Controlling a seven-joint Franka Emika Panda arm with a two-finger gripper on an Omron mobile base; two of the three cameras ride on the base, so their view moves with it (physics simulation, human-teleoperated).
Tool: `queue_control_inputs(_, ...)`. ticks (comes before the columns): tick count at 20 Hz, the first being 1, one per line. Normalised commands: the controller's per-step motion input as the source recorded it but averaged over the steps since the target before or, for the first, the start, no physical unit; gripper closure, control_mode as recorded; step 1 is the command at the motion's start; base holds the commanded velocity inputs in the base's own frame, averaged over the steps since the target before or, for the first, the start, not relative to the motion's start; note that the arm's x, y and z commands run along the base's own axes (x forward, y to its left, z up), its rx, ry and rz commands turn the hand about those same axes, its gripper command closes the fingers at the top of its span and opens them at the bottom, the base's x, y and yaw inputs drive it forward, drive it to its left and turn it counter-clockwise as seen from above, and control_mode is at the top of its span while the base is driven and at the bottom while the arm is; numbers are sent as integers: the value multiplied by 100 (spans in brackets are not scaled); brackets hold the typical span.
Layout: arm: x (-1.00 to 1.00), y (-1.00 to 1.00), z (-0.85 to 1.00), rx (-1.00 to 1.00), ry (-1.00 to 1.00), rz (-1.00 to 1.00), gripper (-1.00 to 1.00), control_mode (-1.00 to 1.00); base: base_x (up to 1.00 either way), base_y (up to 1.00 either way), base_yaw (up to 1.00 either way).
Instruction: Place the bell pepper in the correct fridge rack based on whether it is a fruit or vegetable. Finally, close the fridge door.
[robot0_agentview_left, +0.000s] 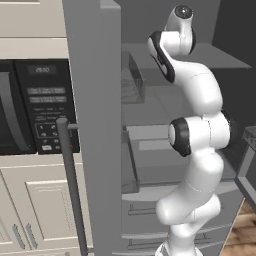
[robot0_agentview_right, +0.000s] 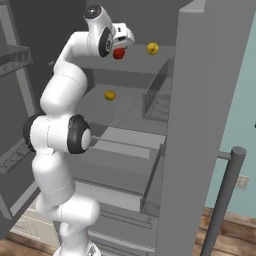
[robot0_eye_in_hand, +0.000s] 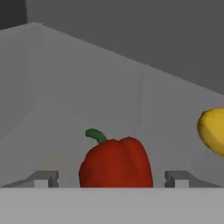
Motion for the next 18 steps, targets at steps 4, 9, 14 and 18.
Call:
queue_control_inputs(4,-55,4,0,-1,-15,0,-100,-100,0,0,0)
queue_control_inputs(9,-92,0,6,0,-23,0,-100,-100,0,0,0)
queue_control_inputs(14,-100,0,20,10,-31,0,-100,-100,0,0,0)
queue_control_inputs(18,-100,0,0,14,-20,0,-100,-100,0,0,0)
